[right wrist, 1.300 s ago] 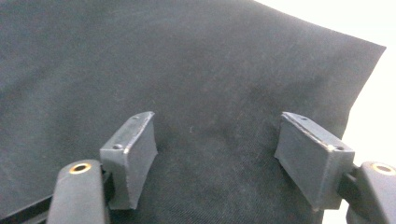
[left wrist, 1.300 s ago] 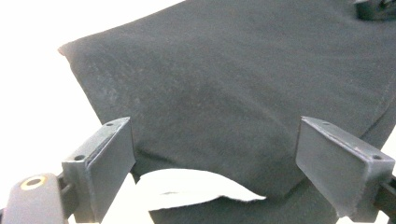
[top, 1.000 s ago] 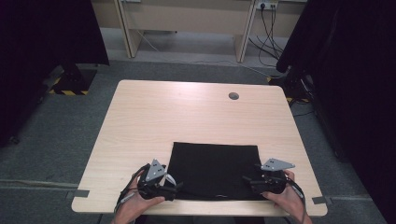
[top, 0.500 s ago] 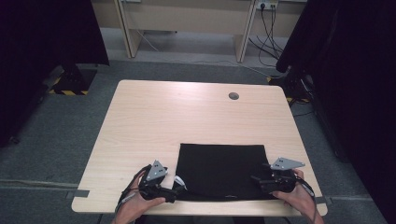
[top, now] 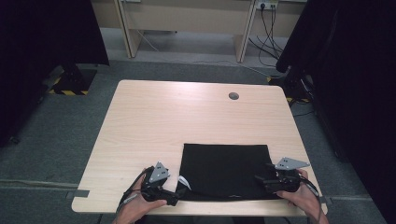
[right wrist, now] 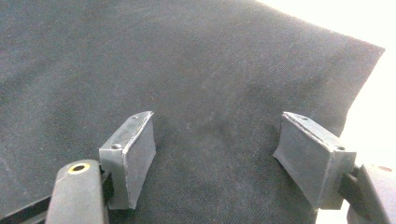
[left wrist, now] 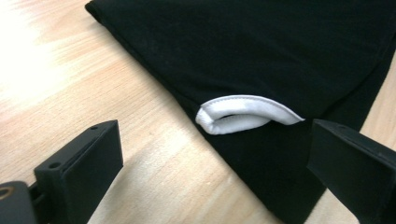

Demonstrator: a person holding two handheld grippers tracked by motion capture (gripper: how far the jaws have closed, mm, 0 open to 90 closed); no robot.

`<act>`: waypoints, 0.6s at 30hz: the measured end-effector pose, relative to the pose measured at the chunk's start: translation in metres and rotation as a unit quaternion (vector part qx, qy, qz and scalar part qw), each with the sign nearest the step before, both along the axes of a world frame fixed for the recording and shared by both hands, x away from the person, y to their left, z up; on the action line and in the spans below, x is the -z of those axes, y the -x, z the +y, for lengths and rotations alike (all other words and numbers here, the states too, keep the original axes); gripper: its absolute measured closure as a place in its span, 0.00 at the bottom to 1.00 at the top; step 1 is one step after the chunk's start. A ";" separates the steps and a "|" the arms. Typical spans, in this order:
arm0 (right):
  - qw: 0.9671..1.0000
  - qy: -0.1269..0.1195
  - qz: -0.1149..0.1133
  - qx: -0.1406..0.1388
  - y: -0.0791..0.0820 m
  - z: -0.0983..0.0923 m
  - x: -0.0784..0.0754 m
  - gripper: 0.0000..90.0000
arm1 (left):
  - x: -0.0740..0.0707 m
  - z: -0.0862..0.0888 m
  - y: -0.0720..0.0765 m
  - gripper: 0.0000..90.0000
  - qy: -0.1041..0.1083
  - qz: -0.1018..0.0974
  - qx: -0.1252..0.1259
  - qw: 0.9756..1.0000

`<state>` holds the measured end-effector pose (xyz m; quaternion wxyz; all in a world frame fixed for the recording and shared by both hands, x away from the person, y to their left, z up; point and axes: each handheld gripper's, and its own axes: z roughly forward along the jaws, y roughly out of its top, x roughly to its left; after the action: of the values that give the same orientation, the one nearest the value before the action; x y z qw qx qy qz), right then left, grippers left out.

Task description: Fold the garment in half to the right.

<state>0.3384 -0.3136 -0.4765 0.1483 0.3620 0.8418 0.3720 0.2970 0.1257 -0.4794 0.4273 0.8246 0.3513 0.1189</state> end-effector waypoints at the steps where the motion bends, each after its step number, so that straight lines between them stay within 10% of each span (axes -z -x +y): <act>1: 1.000 0.000 0.000 0.000 0.000 0.000 0.000 0.32 | 0.000 -0.001 0.001 0.03 0.000 -0.002 0.000 1.000; 18: 1.000 0.001 -0.003 0.006 0.001 0.001 0.000 0.31 | 0.005 -0.025 0.014 0.03 -0.036 -0.019 0.024 0.999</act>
<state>0.3373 -0.3122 -0.4770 0.1532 0.3654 0.8396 0.3717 0.2827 0.1009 -0.4847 0.4067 0.8450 0.3189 0.1373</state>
